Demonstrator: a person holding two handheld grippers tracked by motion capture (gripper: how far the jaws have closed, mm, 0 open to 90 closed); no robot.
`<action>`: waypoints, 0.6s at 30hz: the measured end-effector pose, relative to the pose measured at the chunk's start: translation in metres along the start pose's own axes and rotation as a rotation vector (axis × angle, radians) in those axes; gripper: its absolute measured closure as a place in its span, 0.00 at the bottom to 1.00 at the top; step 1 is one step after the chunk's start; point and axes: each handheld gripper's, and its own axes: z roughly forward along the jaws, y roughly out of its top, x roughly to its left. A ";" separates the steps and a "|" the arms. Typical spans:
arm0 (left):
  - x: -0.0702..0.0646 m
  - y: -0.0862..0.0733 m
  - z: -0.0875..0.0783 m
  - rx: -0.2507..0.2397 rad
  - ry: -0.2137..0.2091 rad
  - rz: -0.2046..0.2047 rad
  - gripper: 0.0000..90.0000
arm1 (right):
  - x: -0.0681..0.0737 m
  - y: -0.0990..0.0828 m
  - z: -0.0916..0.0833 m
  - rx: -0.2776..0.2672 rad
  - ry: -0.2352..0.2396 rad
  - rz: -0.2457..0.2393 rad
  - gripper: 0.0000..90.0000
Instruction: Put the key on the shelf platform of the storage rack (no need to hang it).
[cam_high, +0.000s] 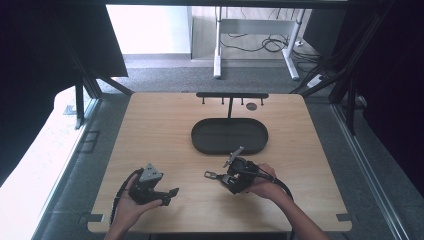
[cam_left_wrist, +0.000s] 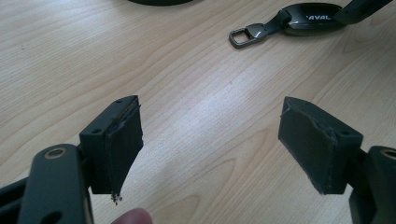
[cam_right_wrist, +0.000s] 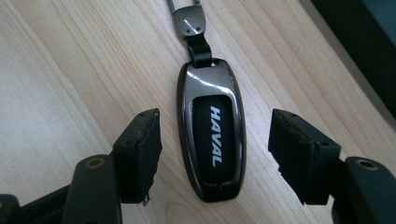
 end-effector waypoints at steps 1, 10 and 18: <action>0.000 0.000 0.000 -0.001 -0.001 0.000 0.25 | 0.000 0.000 0.000 0.000 0.000 0.000 0.39; 0.002 0.000 -0.002 -0.010 0.004 -0.001 0.25 | -0.001 0.006 0.015 0.027 0.002 -0.002 0.39; 0.002 0.000 -0.001 -0.008 0.006 0.000 0.25 | -0.002 0.008 0.022 0.042 0.000 -0.013 0.44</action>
